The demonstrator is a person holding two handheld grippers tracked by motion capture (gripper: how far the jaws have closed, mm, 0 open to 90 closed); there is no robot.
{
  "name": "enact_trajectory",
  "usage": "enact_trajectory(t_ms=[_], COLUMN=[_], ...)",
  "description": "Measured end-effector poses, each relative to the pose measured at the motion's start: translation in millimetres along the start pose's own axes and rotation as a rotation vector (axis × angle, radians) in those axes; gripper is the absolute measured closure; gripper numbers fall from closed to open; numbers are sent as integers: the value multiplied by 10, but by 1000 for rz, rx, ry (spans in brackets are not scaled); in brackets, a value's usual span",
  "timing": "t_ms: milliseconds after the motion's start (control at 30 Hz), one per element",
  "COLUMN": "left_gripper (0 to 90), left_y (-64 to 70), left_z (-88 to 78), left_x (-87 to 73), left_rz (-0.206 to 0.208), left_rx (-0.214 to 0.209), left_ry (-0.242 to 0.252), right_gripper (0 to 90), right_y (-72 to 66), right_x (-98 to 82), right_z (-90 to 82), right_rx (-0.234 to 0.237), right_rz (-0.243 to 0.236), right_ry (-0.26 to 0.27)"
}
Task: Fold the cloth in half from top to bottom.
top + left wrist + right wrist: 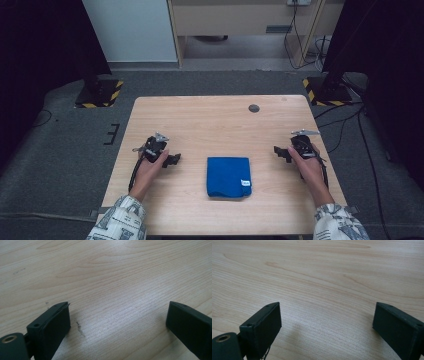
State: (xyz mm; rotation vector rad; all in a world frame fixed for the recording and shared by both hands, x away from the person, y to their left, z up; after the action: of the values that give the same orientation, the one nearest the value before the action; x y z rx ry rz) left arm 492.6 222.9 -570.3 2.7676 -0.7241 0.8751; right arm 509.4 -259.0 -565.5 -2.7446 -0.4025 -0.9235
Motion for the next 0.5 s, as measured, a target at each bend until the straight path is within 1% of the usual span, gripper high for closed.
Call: enact_trajectory(t_ms=[67, 133, 233, 300, 367, 500], left_gripper=[30, 18, 6, 6, 6, 6], left_y=[3, 7, 17, 20, 28, 52], left_z=[9, 19, 29, 27, 23, 10], left_x=[-5, -9, -13, -16, -22, -40], left_rz=[-2, -1, -2, -3, -6, -4], left_rx=[1, 2, 2, 4, 6, 6], left_ry=[15, 26, 42, 42, 43, 42], right_gripper=[81, 80, 75, 74, 70, 72], right_y=[1, -3, -19, -41, -58, -66], right_x=[-11, -17, -24, -38, -54, -77], right_z=[26, 40, 54, 67, 80, 64], right_rx=[-11, -27, -46, -71, -99, -103], right_rz=[-3, -4, -28, -48, -66, -65], right_ry=[-8, -2, -2, -1, 11, 12])
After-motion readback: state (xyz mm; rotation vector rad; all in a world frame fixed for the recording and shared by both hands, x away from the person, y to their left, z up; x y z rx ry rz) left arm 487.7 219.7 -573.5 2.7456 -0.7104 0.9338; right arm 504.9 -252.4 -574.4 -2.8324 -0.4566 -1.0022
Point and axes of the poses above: each handheld gripper's, and its own axes: z roughly forward along the jaws, x roughly out of its top, y roughly to its right, the point moved 5 cm from there along z, roughly forward along the jaws, and after that the axes turned 7 degrees about -y, right-handed, at the moved point
